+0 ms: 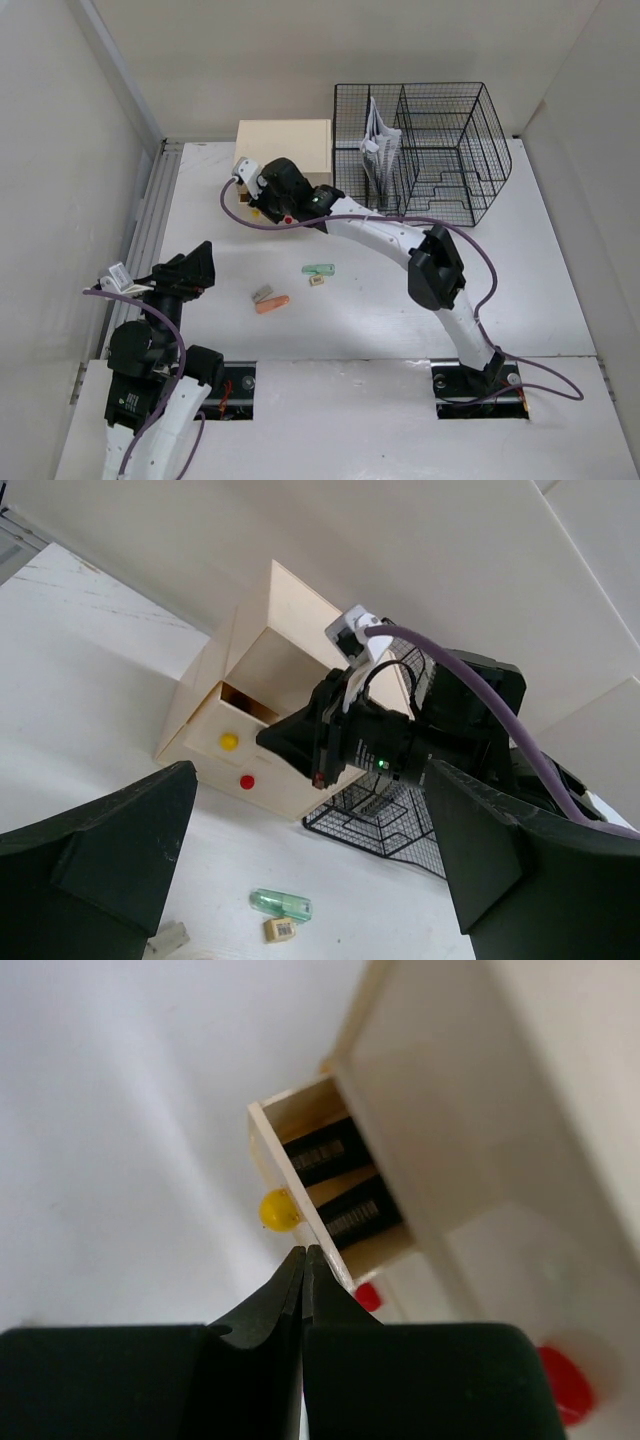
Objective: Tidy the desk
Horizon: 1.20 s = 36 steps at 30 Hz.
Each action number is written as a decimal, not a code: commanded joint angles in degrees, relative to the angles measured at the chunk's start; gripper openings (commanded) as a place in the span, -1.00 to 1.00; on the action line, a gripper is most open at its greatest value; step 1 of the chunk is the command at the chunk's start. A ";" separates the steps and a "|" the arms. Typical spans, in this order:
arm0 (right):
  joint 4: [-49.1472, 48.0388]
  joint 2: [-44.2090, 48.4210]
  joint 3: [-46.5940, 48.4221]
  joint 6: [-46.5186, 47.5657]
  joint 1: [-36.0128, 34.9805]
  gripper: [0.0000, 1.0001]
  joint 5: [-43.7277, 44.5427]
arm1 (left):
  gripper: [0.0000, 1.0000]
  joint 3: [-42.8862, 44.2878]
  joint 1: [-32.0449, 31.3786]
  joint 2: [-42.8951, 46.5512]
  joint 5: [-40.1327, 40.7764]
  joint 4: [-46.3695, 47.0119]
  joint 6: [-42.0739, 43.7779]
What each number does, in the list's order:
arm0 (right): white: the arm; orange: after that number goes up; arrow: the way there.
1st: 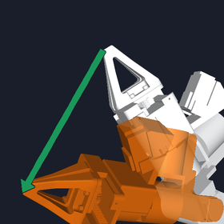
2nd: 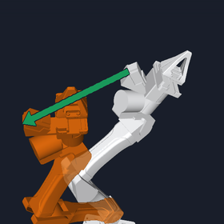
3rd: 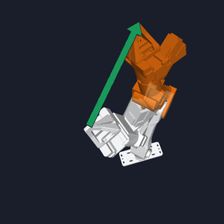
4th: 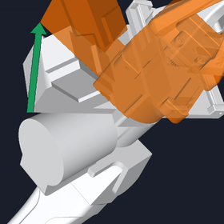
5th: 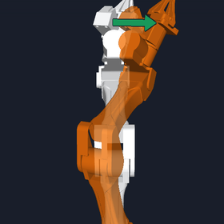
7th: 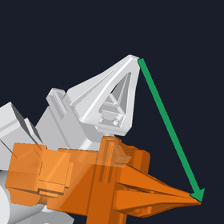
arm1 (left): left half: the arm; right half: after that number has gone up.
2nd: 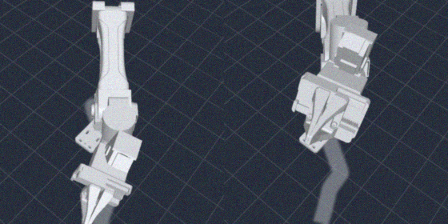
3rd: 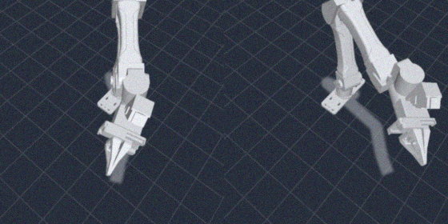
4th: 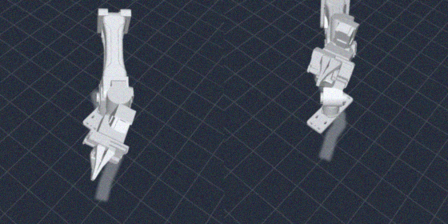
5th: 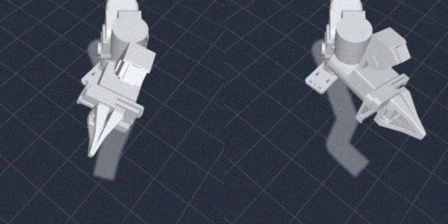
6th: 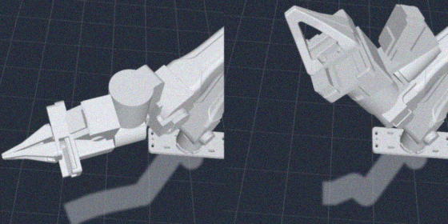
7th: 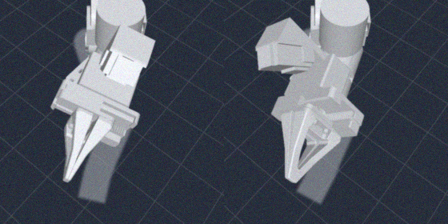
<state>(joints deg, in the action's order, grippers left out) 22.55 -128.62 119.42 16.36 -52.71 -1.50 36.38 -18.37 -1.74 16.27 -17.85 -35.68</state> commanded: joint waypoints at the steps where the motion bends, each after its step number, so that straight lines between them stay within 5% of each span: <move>1: -7.77 0.13 2.84 -2.73 -0.20 -1.00 10.88 | 0.93 0.88 -0.26 -0.55 -0.63 1.32 0.26; 10: -10.68 -4.97 5.74 -2.74 -1.26 -1.00 18.19 | 0.96 0.88 -0.26 -0.55 -0.63 0.80 -0.88; 16: -8.16 -2.70 4.16 -1.51 -1.26 -1.00 14.62 | 0.87 -0.43 -0.26 -1.07 -2.64 2.20 -2.72; 20: -2.15 6.25 1.10 5.69 -1.26 -1.00 1.69 | -0.01 -4.37 -0.26 -3.18 -6.77 6.32 -4.47; 23: -2.08 18.11 -7.96 9.29 -1.26 -1.00 4.73 | -0.75 -7.63 -0.26 -6.08 -10.64 11.59 -6.67; 25: -3.46 26.34 -13.40 13.60 -1.26 -1.00 10.26 | -1.00 -12.63 -0.26 -9.05 -13.44 18.76 -9.83; 26: -5.13 29.36 -16.03 15.18 -1.26 -0.93 15.25 | -1.00 -14.48 -0.26 -10.64 -14.76 22.03 -10.98; 28: -7.43 34.46 -20.60 17.38 -0.73 -0.08 16.00 | -0.96 -19.40 -0.26 -14.94 -17.14 29.32 -14.83; 29: -5.95 37.97 -20.63 17.39 -0.03 0.34 12.43 | -0.75 -20.72 -0.26 -20.88 -19.94 38.06 -16.16; 32: -2.51 43.95 -21.33 12.31 3.04 0.71 3.38 | -0.03 -22.58 -0.26 -31.71 -24.69 54.42 -19.07; 34: -1.81 45.64 -21.94 9.58 6.55 0.53 -6.21 | 0.20 -20.06 -0.26 -43.75 -26.72 60.27 -19.60; 35: -1.80 46.26 -22.55 7.65 7.78 0.27 -8.76 | 0.30 -18.73 -0.26 -47.53 -27.43 62.39 -19.08; 36: -1.80 47.31 -22.56 6.76 9.19 -0.41 -13.83 | 0.34 -17.24 -0.26 -54.18 -28.57 65.10 -19.07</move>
<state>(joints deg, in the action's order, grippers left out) 19.35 -80.49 99.31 27.86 -46.44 -1.89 14.76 -18.37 -47.46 -6.33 27.90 -52.62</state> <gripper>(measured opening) 0.481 0.657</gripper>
